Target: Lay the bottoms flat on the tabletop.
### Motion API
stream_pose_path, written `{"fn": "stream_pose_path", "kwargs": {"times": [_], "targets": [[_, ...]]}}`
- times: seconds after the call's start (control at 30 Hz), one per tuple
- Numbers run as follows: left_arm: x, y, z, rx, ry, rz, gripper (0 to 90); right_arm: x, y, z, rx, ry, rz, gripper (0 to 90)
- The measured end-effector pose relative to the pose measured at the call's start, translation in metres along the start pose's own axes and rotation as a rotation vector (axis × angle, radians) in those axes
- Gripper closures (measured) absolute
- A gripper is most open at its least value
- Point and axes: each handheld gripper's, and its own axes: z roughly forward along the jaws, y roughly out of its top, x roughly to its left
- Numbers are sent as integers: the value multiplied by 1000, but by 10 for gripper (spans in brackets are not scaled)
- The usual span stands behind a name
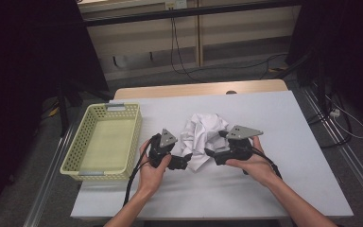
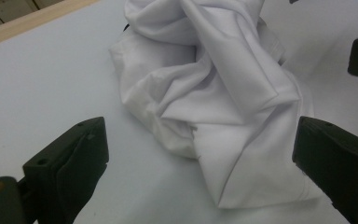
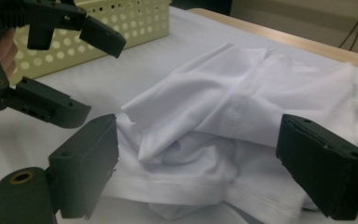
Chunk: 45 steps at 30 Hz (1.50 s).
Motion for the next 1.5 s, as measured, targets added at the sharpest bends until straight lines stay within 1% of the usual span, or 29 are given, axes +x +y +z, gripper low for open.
{"fn": "stream_pose_path", "kwargs": {"times": [0.03,0.07,0.13,0.2,0.23,0.33,0.4,0.5,0.57,0.63,0.7,0.73,0.77,0.83,0.9,0.97,1.0,1.1,1.17,1.2,1.23,1.27,1.3,1.37,1.43,1.5], "targets": [[1,-1,-1,5,5,2,36,2,-1,3,4,9,-8,148],[2,-2,-1,3,7,-6,36,4,-3,5,18,16,-11,157],[3,-3,-2,1,3,-21,38,8,-5,9,70,16,-61,171],[3,-3,-2,-3,-2,-24,37,10,-6,11,93,26,-70,191],[3,-3,-2,-5,4,-16,37,10,-6,11,103,27,-76,200],[3,-3,-2,-7,9,-15,37,11,-5,9,108,31,-90,231],[4,-3,-2,-5,3,-18,36,11,-5,10,125,39,-113,244],[5,-3,-2,-3,8,-24,37,12,-9,15,167,55,-128,269],[6,-3,-1,-2,5,-22,37,13,-11,18,189,58,-145,303],[6,-4,1,-4,9,-19,37,14,-10,20,202,58,-161,312],[6,-4,1,6,6,-16,37,15,-9,23,211,53,-179,320],[6,-5,1,14,2,-18,37,15,-9,24,216,43,-184,321],[6,-5,1,18,5,-16,37,15,-9,24,213,35,-186,319],[5,-5,1,19,10,-28,40,16,-9,26,213,31,-193,319],[5,-5,0,15,6,-18,36,15,-10,28,219,32,-192,323],[4,-6,0,25,10,-8,36,15,-11,30,234,21,-188,328],[3,-7,0,28,11,-11,37,15,-11,31,237,18,-193,332],[3,-10,0,34,13,-8,40,15,-9,34,269,16,-191,428],[3,-11,0,34,17,-8,41,14,-7,37,294,23,-185,519],[2,-11,-1,31,18,-6,41,14,-7,38,303,26,-183,547],[2,-10,-1,31,18,-4,42,14,-8,39,312,20,-189,556],[2,-10,-2,30,18,-3,41,15,-10,40,309,17,-193,565],[2,-10,-2,27,19,-2,41,16,-10,39,311,18,-192,594],[2,-10,-3,23,20,-8,41,16,-8,37,320,23,-177,672],[3,-9,-3,17,20,-13,40,16,-9,36,324,21,-181,747],[3,-9,-3,6,23,-16,40,14,-8,34,323,13,-156,803]]}}
